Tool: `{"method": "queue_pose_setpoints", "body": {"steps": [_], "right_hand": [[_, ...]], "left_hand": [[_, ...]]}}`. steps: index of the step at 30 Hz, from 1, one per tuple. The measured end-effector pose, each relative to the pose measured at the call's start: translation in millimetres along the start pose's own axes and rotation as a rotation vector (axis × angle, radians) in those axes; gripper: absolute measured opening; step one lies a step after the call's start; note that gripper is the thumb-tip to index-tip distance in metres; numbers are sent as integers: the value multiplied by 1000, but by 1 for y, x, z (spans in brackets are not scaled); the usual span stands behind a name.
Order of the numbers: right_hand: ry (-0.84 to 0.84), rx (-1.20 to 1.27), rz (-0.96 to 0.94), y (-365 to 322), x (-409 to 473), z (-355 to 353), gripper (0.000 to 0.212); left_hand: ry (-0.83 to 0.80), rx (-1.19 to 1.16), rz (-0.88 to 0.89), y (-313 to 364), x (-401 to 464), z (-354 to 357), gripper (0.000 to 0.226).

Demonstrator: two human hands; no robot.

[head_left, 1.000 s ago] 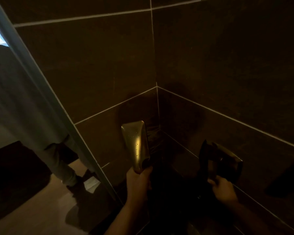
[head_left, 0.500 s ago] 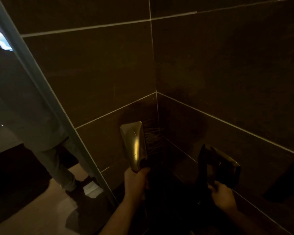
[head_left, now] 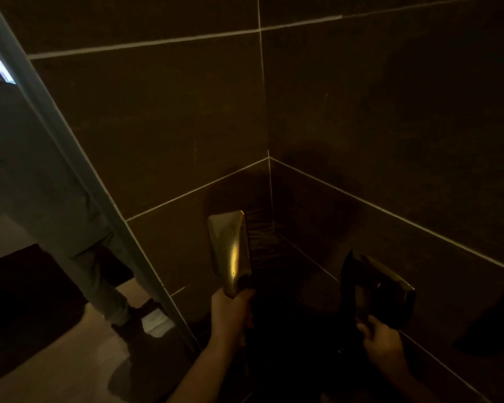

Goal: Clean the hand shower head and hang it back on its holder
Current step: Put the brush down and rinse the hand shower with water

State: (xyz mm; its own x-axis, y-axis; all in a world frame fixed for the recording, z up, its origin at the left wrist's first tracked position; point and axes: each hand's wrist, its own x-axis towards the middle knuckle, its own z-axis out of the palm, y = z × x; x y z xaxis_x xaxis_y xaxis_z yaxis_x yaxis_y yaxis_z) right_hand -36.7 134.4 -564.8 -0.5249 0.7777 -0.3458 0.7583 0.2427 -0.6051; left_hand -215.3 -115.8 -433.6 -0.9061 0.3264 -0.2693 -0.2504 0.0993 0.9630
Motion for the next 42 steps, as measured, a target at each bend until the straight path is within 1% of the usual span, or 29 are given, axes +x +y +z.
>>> {"method": "queue_pose_setpoints", "body": {"steps": [2, 6, 10, 17, 21, 24, 29, 33, 36, 37, 41, 42], "right_hand": [[19, -11, -13, 2, -1, 2, 45], [115, 3, -86, 5, -3, 6, 39], [89, 17, -94, 2, -6, 4, 33], [86, 74, -43, 0, -6, 3, 40], [78, 76, -44, -2, -6, 2, 38], [79, 51, -40, -4, -7, 3, 38], [101, 41, -38, -9, -7, 3, 30], [111, 48, -71, -8, -5, 0, 14], [100, 42, -74, -4, -2, -1, 29], [95, 40, -65, -2, -1, -2, 30], [83, 32, -7, -1, 4, 1, 17], [85, 37, 5, -2, 4, 2, 18]], "left_hand": [[8, -6, -17, -2, 2, 2, 11], [11, -21, -16, -4, 5, 6, 10], [5, -34, 4, -4, 6, 8, 8], [2, -40, -10, -4, 9, 13, 7], [3, -19, -23, -8, 14, 15, 13], [-9, -5, -34, -12, 17, 17, 12], [-22, -8, -53, -11, 18, 21, 9], [-6, -10, -64, -7, 21, 23, 9], [-10, -14, -47, -2, 19, 24, 9], [-9, -13, -47, 0, 18, 24, 8], [-29, 27, -43, 2, 12, 21, 8], [-47, 41, -42, 2, 10, 19, 9]]}}
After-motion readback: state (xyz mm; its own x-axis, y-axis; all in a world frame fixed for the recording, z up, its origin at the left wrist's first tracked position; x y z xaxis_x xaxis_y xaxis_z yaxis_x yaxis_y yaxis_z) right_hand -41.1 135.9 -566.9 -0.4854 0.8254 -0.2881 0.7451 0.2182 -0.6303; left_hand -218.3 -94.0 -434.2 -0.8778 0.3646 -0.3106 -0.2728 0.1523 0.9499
